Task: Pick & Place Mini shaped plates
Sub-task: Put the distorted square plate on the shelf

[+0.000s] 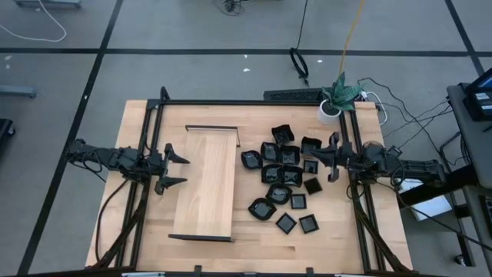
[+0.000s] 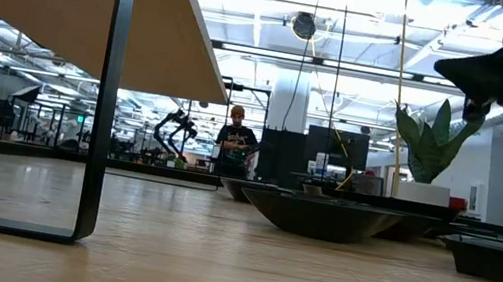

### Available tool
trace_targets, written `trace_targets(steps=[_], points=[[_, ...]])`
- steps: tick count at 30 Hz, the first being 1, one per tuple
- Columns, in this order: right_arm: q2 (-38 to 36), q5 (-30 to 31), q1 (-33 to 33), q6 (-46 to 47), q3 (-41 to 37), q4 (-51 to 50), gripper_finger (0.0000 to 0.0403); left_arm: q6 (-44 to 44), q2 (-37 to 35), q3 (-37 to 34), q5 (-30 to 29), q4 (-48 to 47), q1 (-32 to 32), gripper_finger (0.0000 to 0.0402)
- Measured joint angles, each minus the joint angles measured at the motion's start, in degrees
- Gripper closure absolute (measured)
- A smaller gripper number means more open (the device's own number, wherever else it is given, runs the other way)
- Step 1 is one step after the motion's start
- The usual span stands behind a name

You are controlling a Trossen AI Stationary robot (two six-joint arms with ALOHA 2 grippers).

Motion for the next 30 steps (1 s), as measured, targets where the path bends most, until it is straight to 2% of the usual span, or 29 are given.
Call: trace_targets(steps=[4, 14, 25, 27, 30], points=[[0.00, 0.33, 0.00, 9.23, 0.00, 3.19, 0.0399, 0.00, 0.00, 0.00, 0.02, -0.01, -0.01, 0.0080], [-0.02, 0.24, 0.00, 9.60, 0.00, 15.80, 0.0399, 0.00, 0.02, 0.00, 0.00, 0.01, 0.02, 0.0080], [0.01, 0.54, -0.01, 9.33, 0.04, 6.49, 0.0399, 0.00, 0.02, 0.00, 0.00, 0.01, 0.01, 0.0080], [0.18, 2.20, -0.02, 8.32, 0.04, 6.63, 0.0399, 0.00, 0.01, 0.00, 0.01, 0.01, 0.00, 0.0080], [0.32, 8.24, 0.00, 8.45, 0.22, 7.42, 0.0395, 0.00, 0.02, 0.00, 0.02, 0.01, 0.01, 0.0080]])
